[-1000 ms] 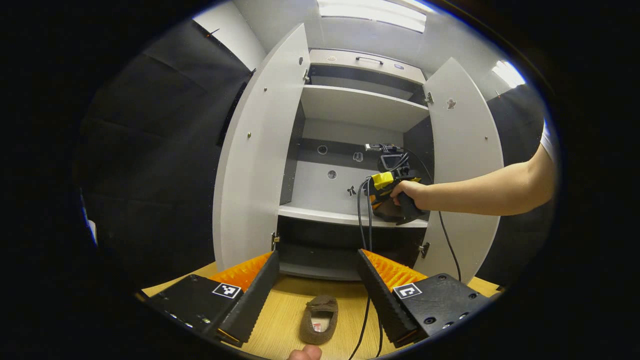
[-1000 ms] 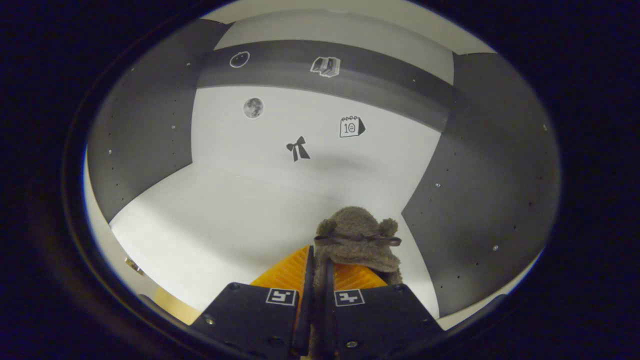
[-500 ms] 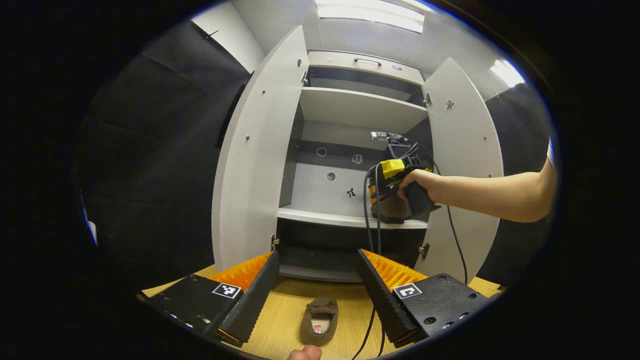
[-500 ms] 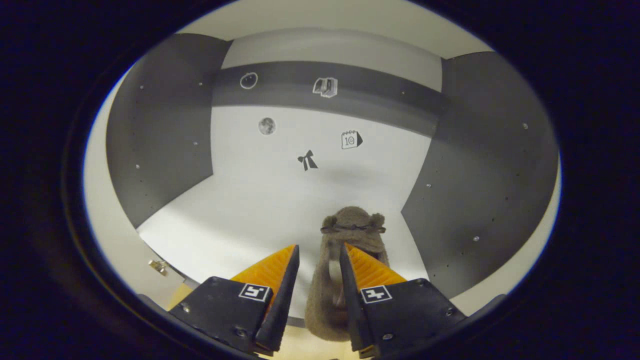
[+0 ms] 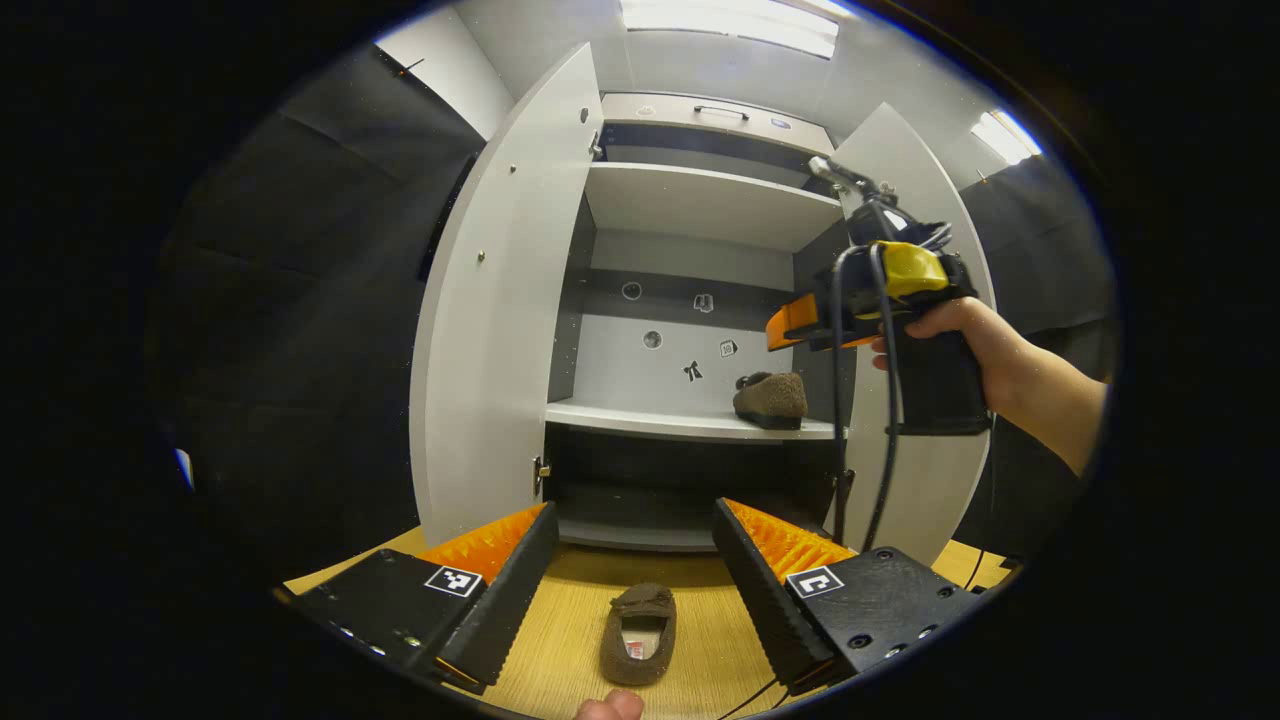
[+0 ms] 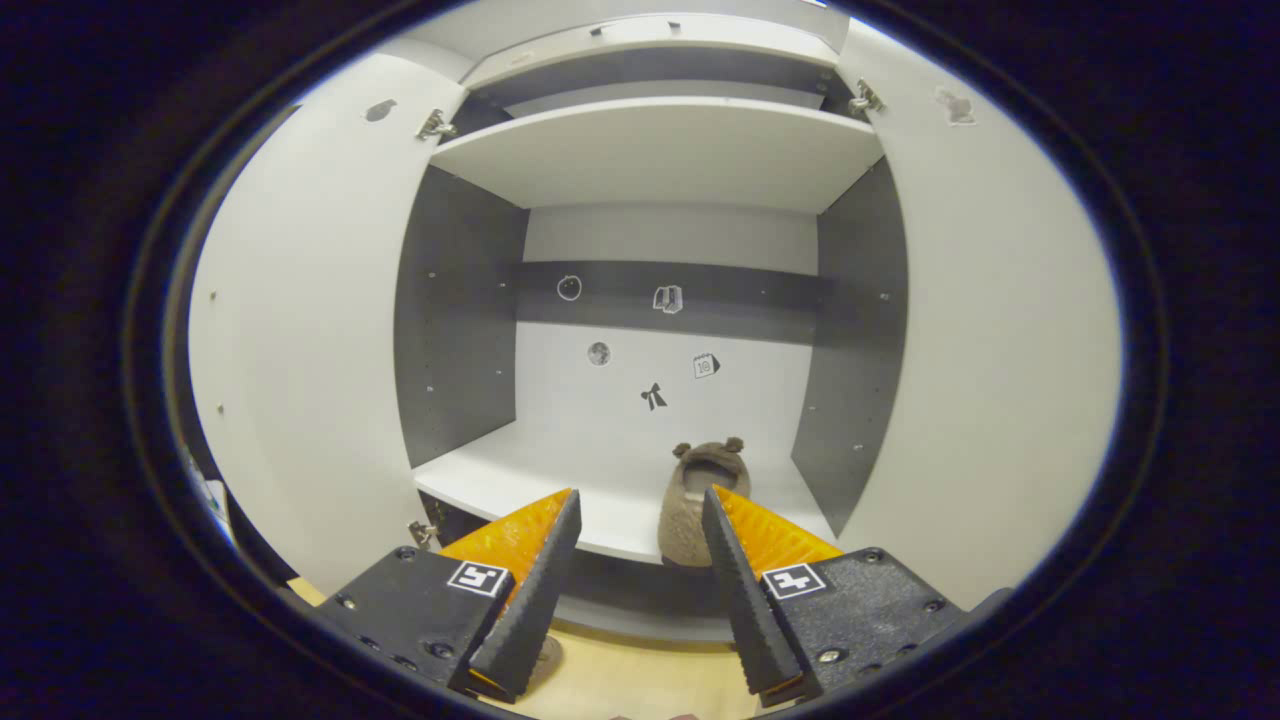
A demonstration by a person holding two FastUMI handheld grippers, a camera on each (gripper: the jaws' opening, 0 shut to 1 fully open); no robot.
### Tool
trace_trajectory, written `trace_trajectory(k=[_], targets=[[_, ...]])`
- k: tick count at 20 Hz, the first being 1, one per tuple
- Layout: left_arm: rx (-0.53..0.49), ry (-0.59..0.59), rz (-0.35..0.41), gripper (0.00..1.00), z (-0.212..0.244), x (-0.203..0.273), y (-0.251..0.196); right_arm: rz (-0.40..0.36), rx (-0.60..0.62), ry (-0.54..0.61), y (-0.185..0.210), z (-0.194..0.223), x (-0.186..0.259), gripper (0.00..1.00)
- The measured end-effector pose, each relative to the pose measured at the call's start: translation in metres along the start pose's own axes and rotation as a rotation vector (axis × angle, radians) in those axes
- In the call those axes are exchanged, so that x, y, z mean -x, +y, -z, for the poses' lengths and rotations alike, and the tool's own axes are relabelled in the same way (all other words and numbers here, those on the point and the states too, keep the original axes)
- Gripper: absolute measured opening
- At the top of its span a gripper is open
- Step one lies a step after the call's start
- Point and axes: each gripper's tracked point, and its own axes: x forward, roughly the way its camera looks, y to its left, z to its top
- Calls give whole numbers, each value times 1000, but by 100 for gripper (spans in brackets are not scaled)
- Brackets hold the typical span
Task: Grab one shoe with the right hand and put it into the shoe cabinet, grab the other shoe with the left hand and put it into the shoe cabinet; then close the right door with the right hand and the left door with the left hand.
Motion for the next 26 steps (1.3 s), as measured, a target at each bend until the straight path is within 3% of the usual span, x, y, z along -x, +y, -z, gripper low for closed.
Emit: trace_trajectory(k=[1,6,10,13,17,20,23,26], targets=[[0,2,2,94,1,1,-1,13,-2,-21,-2,7,12,82],[-6,18,19,94,6,2,-7,46,-65,-83,-19,49,64,81],[-12,53,31,94,16,5,-14,143,-70,-115,-45,94,109,89],[-3,86,42,95,25,7,-20,199,-46,-97,-52,130,138,92],[-10,122,52,95,36,6,-26,216,-3,-46,-53,158,165,94],[12,265,78,95,70,3,-33,198,-7,-24,-44,167,178,94],[14,308,89,95,86,-23,-22,190,-33,-8,-40,172,189,94],[-11,399,46,95,117,-48,-3,228,-1,-19,-47,173,200,94]])
